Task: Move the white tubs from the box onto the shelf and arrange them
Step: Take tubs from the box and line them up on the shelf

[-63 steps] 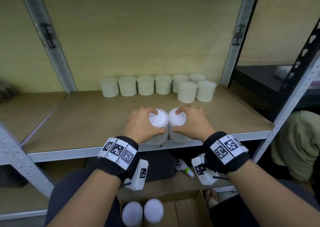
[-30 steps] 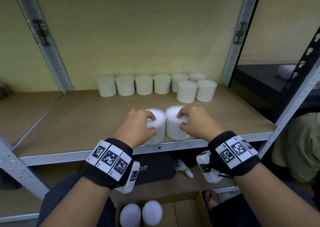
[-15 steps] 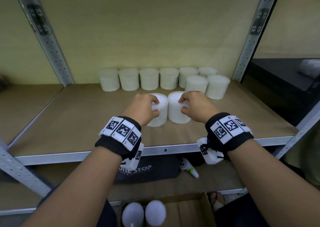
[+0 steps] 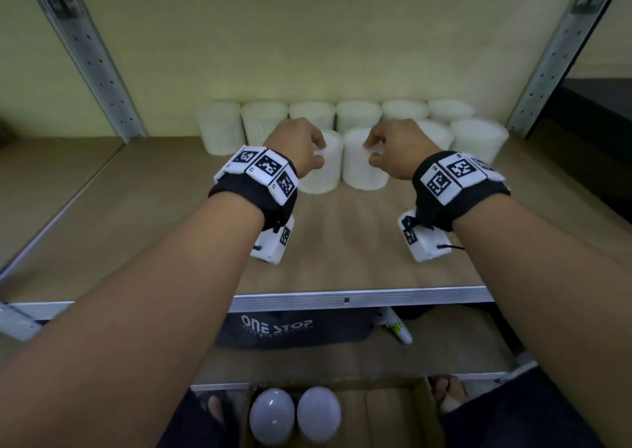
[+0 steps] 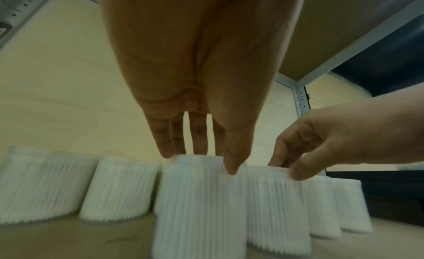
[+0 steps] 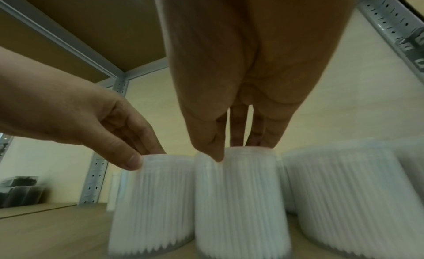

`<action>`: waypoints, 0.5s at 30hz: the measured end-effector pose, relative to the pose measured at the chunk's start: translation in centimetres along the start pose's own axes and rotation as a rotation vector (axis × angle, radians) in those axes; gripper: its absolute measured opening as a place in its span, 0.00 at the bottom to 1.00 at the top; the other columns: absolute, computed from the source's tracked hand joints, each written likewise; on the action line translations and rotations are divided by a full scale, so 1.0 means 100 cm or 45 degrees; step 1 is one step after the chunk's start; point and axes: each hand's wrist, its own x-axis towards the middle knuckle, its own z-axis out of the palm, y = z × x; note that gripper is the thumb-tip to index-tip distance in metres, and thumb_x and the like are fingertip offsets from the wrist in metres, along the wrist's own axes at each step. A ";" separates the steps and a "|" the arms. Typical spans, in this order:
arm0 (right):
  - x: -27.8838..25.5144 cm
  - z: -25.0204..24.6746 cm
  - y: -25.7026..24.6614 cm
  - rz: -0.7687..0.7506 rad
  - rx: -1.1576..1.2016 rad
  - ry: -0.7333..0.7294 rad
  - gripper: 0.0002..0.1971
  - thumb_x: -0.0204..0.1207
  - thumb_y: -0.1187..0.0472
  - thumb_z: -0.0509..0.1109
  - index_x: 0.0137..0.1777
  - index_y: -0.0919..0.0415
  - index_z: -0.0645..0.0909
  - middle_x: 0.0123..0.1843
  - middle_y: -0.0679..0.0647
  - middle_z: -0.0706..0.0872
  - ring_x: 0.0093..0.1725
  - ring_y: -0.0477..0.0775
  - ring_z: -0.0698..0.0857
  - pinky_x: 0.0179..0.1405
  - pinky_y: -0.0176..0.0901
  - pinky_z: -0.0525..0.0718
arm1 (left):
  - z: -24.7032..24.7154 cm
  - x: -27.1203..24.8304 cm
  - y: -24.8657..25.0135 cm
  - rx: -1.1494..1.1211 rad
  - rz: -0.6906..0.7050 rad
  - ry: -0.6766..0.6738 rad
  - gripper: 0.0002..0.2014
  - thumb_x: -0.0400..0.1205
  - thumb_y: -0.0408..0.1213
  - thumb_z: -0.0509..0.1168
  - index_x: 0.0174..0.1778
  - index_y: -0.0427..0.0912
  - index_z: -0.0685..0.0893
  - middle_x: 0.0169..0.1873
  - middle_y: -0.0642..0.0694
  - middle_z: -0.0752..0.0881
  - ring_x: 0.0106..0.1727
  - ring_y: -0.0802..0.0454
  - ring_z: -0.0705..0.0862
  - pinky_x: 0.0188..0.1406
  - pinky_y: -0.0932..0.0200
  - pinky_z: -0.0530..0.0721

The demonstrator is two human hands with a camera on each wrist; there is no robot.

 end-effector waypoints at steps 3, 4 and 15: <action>0.012 0.002 0.004 -0.013 -0.033 -0.004 0.16 0.78 0.64 0.68 0.65 0.63 0.82 0.67 0.61 0.82 0.67 0.60 0.78 0.64 0.45 0.76 | 0.003 0.014 -0.002 0.026 0.001 0.003 0.16 0.77 0.38 0.71 0.61 0.42 0.87 0.63 0.43 0.86 0.67 0.46 0.80 0.70 0.52 0.77; 0.016 0.003 0.005 -0.017 -0.040 -0.001 0.16 0.78 0.64 0.68 0.65 0.63 0.83 0.66 0.61 0.82 0.66 0.60 0.78 0.64 0.45 0.76 | 0.004 0.017 -0.002 0.027 -0.003 0.002 0.16 0.77 0.38 0.72 0.61 0.42 0.87 0.63 0.43 0.86 0.67 0.46 0.81 0.70 0.53 0.77; 0.027 0.010 0.011 -0.032 -0.054 0.043 0.16 0.77 0.65 0.67 0.64 0.63 0.82 0.66 0.61 0.83 0.67 0.61 0.77 0.66 0.46 0.75 | 0.009 0.028 -0.002 0.053 -0.038 0.032 0.18 0.78 0.39 0.71 0.64 0.43 0.86 0.63 0.42 0.86 0.64 0.45 0.83 0.67 0.55 0.80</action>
